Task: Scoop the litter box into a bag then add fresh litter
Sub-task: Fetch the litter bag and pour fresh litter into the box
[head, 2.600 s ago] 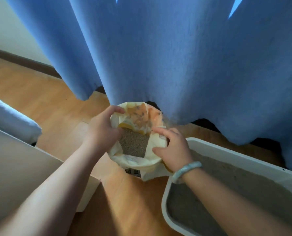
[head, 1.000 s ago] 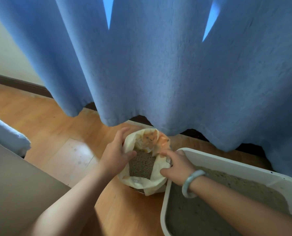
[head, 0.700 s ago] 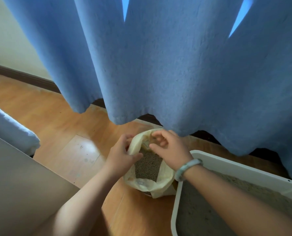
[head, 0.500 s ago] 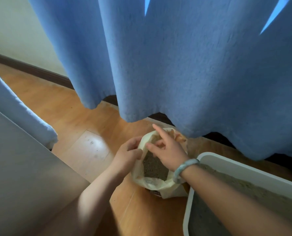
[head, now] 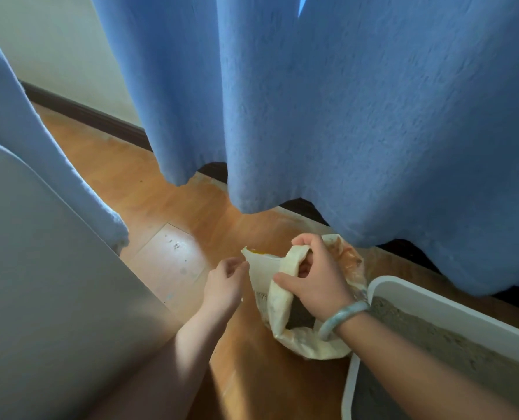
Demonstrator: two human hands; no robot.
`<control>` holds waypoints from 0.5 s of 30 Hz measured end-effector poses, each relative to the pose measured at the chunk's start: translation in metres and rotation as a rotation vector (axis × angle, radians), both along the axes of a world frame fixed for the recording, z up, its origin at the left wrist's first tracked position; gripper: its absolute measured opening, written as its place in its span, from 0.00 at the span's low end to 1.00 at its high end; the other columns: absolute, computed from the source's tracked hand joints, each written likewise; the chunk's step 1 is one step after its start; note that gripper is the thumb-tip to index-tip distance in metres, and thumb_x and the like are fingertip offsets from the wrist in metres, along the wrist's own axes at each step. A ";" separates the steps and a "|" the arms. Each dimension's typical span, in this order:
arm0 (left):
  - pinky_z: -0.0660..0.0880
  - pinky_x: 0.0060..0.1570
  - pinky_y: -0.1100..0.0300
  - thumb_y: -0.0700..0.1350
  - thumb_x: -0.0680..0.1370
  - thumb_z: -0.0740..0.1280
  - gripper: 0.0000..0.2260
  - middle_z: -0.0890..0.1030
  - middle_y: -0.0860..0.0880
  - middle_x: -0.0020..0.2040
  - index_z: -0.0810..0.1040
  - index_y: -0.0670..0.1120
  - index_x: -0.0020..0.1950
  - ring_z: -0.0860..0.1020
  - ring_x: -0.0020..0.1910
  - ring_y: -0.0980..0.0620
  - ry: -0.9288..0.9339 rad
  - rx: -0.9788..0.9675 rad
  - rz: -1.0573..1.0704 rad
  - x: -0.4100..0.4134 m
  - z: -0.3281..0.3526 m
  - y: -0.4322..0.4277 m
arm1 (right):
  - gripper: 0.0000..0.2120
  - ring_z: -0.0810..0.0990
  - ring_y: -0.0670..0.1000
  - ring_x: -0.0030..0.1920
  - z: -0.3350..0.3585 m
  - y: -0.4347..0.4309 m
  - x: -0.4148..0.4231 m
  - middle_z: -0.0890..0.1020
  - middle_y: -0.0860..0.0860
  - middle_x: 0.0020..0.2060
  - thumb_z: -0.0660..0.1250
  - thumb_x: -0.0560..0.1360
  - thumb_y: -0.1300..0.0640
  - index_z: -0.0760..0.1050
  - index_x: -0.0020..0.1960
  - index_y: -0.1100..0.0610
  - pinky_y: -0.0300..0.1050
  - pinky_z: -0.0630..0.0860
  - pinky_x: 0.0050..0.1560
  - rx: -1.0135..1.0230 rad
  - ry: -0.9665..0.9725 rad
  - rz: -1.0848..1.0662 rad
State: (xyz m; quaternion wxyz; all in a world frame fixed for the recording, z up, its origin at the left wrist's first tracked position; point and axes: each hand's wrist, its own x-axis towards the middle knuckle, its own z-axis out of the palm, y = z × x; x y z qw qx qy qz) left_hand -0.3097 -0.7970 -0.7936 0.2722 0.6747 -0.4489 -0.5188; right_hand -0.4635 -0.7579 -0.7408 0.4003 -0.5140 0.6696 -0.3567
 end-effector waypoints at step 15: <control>0.69 0.54 0.56 0.58 0.77 0.62 0.25 0.75 0.49 0.60 0.66 0.46 0.70 0.75 0.56 0.50 0.286 0.179 0.132 -0.028 -0.019 -0.014 | 0.26 0.79 0.46 0.47 0.017 0.025 -0.023 0.78 0.47 0.47 0.73 0.64 0.56 0.65 0.54 0.36 0.50 0.79 0.49 -0.029 0.005 0.118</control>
